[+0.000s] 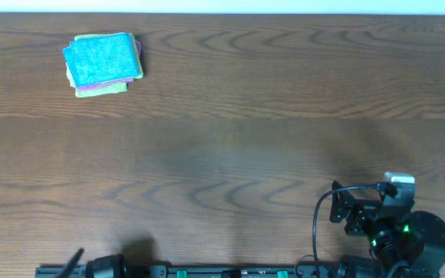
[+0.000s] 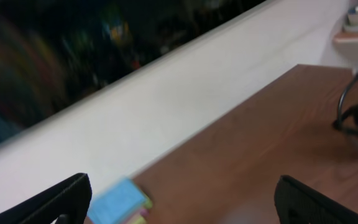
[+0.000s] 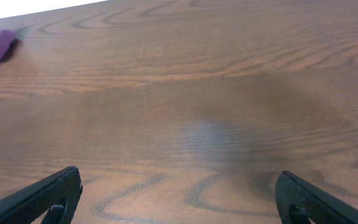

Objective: Fold the cloth

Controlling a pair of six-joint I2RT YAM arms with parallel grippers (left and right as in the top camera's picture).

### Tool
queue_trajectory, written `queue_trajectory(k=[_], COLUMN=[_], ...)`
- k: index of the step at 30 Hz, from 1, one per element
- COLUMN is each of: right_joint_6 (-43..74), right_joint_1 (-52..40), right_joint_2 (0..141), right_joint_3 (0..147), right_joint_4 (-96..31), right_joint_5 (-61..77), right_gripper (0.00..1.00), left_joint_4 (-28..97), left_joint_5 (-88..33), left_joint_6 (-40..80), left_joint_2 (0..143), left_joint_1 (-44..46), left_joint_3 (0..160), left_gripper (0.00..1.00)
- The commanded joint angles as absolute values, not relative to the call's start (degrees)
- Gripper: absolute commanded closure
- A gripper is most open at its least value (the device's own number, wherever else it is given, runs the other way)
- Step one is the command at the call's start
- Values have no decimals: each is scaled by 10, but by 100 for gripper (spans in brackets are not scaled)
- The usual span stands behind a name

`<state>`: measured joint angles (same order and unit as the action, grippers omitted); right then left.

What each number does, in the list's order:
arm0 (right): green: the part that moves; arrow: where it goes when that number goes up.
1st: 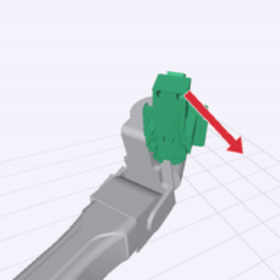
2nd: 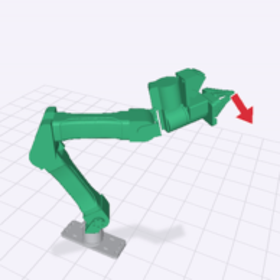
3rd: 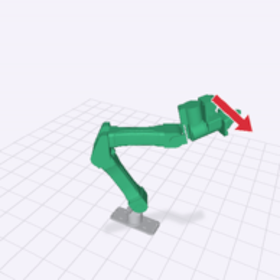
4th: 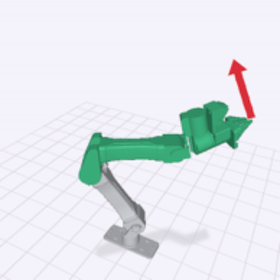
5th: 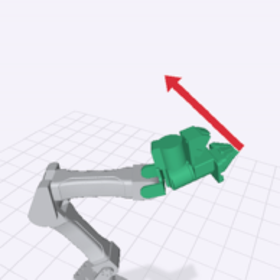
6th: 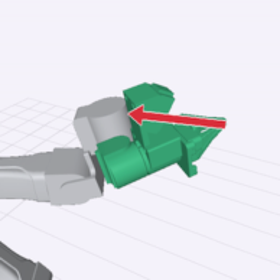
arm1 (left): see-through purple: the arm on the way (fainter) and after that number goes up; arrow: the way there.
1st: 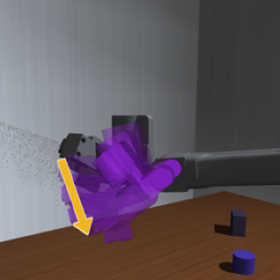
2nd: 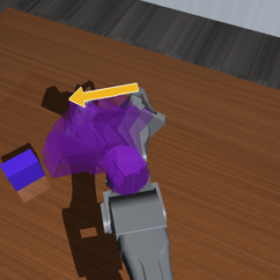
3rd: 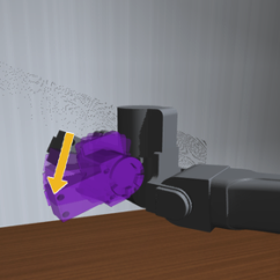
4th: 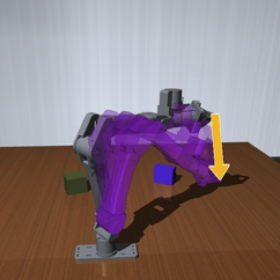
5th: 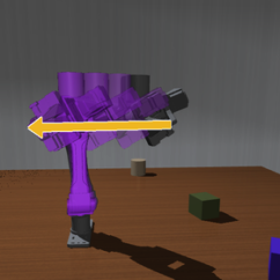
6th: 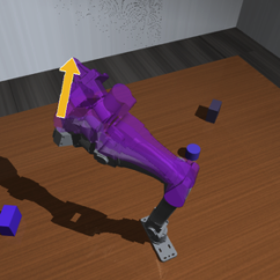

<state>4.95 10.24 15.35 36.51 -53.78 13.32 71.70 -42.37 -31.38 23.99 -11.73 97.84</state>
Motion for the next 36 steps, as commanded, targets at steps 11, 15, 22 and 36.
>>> queue_trajectory(k=[11, 15, 22, 36], right_joint_6=[42, 42, 42, 42], right_joint_1=[97, 97, 97, 97], right_joint_2=[153, 153, 153, 153], right_joint_3=[361, 361, 361, 361], right_joint_4=[-538, -538, -538, -538], right_joint_5=[135, 135, 135, 135], right_gripper=[1, 1, 1, 1], left_joint_4=[473, 409, 339, 255], left_joint_5=[-314, -294, -255, -236], left_joint_6=[-386, -386, -386, -391], left_joint_2=[21, 3, 3, 2], left_joint_1=[-63, -61, -39, -26], left_joint_3=[575, 481, 371, 171], left_gripper=[5, 5, 5, 5])
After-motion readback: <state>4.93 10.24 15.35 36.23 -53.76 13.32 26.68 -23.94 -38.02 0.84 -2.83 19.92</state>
